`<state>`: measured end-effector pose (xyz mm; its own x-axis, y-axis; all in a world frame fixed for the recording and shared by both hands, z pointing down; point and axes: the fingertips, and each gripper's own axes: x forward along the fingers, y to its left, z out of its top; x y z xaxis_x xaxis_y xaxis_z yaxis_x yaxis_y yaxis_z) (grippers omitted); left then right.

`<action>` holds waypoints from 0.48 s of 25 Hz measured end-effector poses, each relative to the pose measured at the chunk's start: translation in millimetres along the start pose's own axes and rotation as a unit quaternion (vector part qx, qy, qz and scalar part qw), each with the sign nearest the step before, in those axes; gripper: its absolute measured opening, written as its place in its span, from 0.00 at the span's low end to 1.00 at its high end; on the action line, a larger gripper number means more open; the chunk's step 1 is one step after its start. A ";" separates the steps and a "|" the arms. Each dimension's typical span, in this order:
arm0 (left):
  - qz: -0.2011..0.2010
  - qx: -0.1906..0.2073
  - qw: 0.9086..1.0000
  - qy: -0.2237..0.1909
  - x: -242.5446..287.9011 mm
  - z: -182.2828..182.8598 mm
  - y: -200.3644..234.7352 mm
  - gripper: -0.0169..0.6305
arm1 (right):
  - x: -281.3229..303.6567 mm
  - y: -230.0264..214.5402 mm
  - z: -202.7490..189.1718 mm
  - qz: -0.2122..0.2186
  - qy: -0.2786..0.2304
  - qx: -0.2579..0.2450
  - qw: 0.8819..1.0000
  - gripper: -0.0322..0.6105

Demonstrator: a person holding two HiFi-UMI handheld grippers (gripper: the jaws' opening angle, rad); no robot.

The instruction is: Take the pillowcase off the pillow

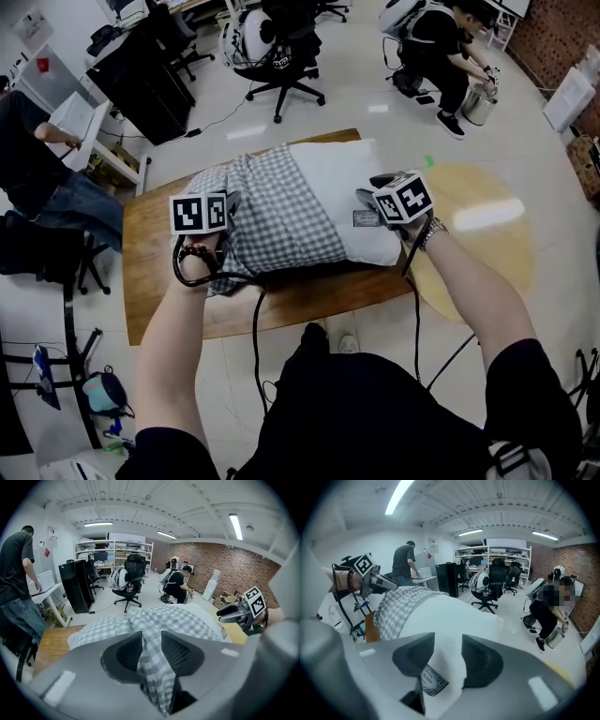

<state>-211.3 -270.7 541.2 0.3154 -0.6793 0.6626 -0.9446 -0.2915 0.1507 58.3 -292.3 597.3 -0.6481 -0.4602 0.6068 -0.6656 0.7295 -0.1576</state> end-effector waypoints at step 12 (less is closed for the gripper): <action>0.014 -0.041 0.999 -0.033 -17.9 -81.3 -47.0 0.26 | -13.0 56.7 -50.2 0.026 0.021 -0.125 0.992 0.43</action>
<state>-179.9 -190.1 581.9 0.2924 -0.7305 0.6171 -0.9563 -0.2181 0.1950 47.6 -219.5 619.6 -0.6600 -0.4007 0.6355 -0.5157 0.8568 0.0045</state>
